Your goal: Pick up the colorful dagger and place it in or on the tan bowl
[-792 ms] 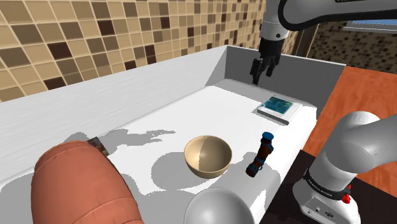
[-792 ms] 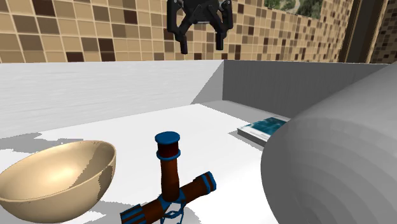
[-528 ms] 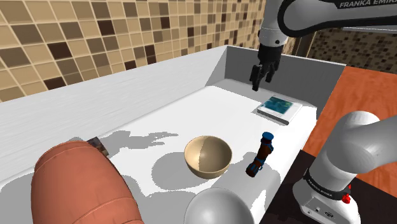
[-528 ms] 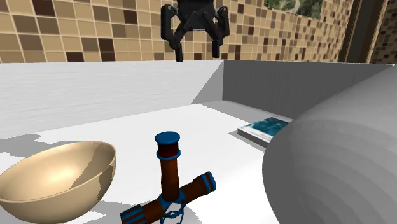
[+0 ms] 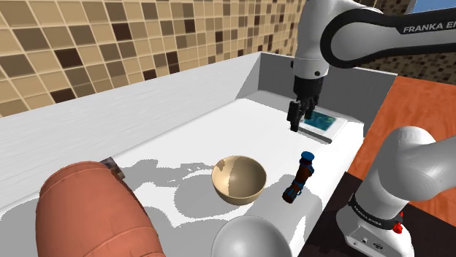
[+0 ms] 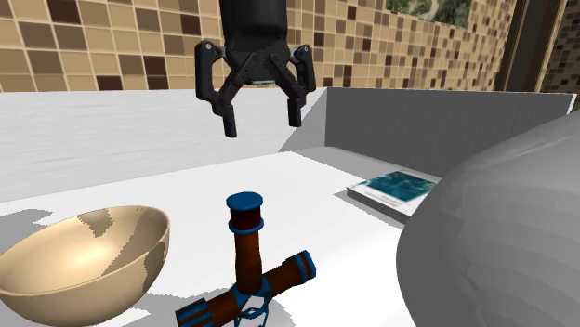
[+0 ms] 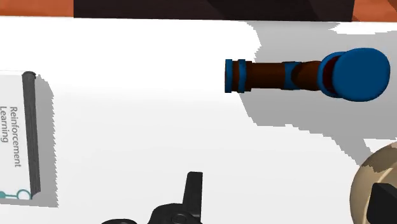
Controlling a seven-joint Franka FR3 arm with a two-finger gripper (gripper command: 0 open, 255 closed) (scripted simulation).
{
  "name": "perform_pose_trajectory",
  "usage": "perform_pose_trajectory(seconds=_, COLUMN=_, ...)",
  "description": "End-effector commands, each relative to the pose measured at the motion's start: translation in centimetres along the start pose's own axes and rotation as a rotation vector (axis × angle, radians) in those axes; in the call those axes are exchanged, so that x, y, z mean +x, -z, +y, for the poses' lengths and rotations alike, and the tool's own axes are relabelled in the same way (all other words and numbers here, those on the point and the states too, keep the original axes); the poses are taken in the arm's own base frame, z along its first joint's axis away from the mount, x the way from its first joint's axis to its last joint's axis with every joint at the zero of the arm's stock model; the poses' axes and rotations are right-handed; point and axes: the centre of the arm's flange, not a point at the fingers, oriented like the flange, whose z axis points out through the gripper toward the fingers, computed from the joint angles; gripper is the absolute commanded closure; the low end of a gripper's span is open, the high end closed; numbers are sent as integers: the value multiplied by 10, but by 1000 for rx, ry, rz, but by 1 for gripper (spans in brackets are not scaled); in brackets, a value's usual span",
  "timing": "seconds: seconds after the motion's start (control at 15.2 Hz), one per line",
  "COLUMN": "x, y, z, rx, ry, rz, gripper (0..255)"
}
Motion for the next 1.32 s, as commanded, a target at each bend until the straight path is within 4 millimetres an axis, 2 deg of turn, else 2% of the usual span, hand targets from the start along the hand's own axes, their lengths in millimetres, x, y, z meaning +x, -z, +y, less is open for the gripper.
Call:
perform_pose_trajectory(seconds=0.0, x=-7, y=-18, z=-16, rx=12, ry=19, rz=-28, gripper=0)
perform_pose_trajectory(seconds=0.33, x=-33, y=-49, z=-56, rx=41, ry=65, rz=-92, gripper=0)
perform_pose_trajectory(seconds=0.86, x=-36, y=-89, z=-58, rx=41, ry=65, rz=-92, gripper=0)
perform_pose_trajectory(seconds=1.25, x=-36, y=-89, z=-58, rx=41, ry=65, rz=-92, gripper=0)
